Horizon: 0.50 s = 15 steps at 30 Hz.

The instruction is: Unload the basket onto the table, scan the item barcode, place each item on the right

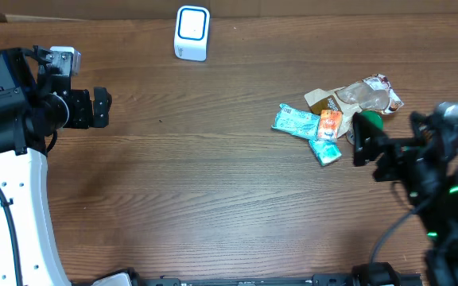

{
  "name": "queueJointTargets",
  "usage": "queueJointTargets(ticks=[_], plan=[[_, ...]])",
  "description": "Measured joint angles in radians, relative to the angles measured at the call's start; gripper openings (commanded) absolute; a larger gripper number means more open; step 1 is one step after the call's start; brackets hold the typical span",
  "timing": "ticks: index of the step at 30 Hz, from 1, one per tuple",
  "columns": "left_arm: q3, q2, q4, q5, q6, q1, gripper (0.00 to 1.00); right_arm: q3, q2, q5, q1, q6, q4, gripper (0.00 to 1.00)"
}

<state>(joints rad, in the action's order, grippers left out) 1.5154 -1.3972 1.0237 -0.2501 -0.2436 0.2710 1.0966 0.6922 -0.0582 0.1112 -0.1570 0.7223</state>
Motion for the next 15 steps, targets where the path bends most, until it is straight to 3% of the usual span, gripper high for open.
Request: queueJointTargets(ticks=[2,8,15], plan=[[0.0,0.0,0.0,0.0,0.0,0.0,1.0,-0.209,-0.085,-0.015,0.001,0.002,-0.216,1.0],[0.0,0.0,-0.001,0.0,0.0,0.0,1.0,-0.631,-0.285,-0.045,0.002,0.0,-0.619,1.0],[0.0,0.0,0.0,0.0,0.0,0.0,1.0,-0.922,-0.457,-0.05,0.002,0.0,-0.734,1.0]])
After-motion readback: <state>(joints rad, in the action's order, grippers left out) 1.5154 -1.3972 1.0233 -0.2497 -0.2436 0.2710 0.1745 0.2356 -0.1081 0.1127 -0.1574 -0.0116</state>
